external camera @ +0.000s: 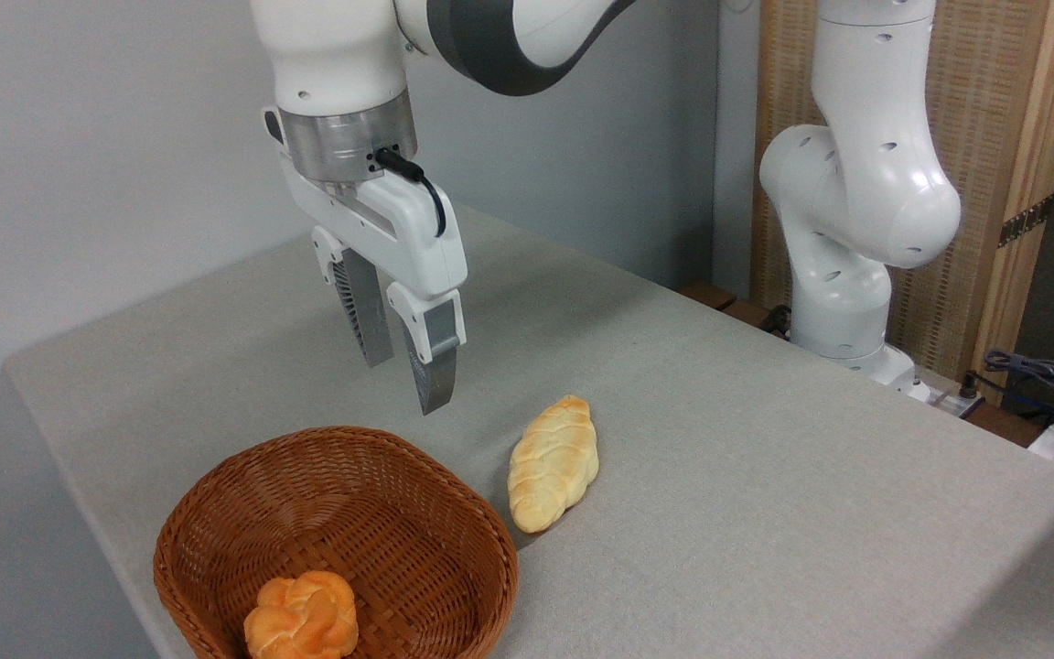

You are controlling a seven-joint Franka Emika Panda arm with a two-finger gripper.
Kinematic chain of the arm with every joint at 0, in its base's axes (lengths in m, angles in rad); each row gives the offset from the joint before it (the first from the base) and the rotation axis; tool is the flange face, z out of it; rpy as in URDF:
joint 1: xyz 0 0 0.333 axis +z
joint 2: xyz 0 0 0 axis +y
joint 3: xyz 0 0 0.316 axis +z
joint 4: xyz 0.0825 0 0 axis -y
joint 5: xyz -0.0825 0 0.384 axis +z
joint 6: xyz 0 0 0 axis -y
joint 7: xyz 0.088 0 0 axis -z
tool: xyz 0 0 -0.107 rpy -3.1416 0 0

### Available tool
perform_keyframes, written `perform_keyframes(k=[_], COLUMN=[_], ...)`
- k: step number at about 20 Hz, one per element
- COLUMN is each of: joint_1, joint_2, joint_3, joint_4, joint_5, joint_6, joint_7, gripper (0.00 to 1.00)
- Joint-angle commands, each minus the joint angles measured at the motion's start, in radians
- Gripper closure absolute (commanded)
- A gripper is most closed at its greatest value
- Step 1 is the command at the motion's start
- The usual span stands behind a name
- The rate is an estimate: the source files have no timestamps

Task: Put bread into the basket

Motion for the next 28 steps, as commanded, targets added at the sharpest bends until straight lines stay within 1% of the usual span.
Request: perform_keyframes(k=[1, 25, 28], joint_1=[-0.002, -0.004, -0.007], joint_2=[-0.001, 0.002, -0.012], joint_3=[0.011, 0.015, 0.015], joint_4=[0.013, 0.015, -0.008], joint_5=[0.010, 0.007, 0.013], joint_6=[-0.004, -0.004, -0.010], joint_7=[0.010, 0.010, 0.019], gripper=[0.00, 0.00, 0.00])
